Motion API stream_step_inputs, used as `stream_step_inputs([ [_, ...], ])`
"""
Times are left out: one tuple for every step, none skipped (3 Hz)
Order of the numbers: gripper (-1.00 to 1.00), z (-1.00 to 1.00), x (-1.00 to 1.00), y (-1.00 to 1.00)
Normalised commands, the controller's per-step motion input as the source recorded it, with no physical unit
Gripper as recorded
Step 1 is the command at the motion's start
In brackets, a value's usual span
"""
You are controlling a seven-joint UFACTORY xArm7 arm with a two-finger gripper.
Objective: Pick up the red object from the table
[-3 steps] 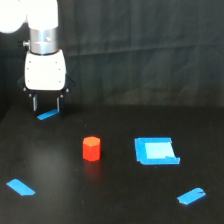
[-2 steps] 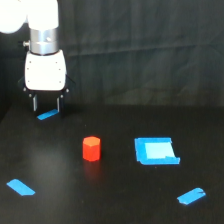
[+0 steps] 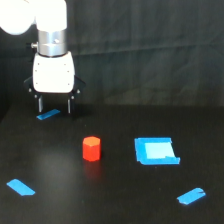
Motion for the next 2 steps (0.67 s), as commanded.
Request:
stream_step_inputs([
  [1.0, 0.13, 0.97, -0.79],
  [0.95, -0.03, 0.85, -0.86],
])
